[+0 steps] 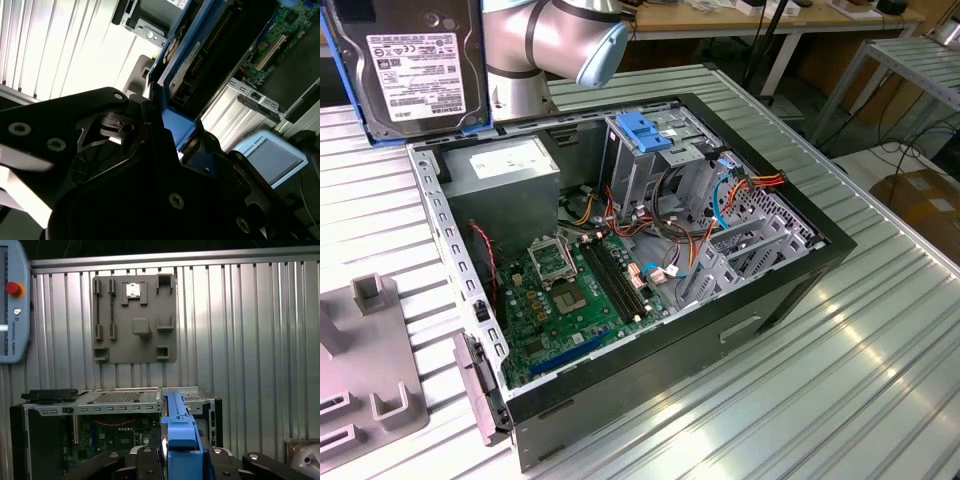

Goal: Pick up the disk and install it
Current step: 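Pick up the disk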

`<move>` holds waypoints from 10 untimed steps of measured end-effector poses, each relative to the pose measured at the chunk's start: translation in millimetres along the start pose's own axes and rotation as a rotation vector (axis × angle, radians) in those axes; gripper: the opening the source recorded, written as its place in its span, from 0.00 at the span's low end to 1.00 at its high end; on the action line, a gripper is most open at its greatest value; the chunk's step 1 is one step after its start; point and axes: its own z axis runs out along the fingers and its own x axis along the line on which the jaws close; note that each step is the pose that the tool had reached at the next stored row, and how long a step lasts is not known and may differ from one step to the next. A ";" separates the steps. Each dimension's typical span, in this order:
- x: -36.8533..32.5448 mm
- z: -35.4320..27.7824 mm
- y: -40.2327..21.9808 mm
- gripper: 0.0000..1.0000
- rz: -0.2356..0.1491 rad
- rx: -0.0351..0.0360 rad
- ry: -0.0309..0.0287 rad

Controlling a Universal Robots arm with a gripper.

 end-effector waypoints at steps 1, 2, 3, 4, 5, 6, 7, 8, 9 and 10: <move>-0.3 0.0 -6.3 0.37 0.000 -0.0001 0.0000; -0.6 0.0 -11.0 0.37 0.000 -0.0001 0.0001; -0.8 0.0 -15.3 0.37 0.000 0.0000 0.0000; -0.9 0.0 -18.2 0.37 0.000 0.0000 0.0000; -1.0 0.1 -21.0 0.37 0.000 0.0000 0.0000; -1.2 0.1 -25.1 0.37 0.000 0.0000 0.0000; -1.3 0.1 -27.9 0.37 0.000 0.0000 0.0000; -1.6 0.1 -32.7 0.37 0.000 0.0000 0.0000; -1.7 0.1 -36.4 0.37 0.000 -0.0001 0.0001; -1.9 0.1 -39.5 0.37 0.000 -0.0001 0.0001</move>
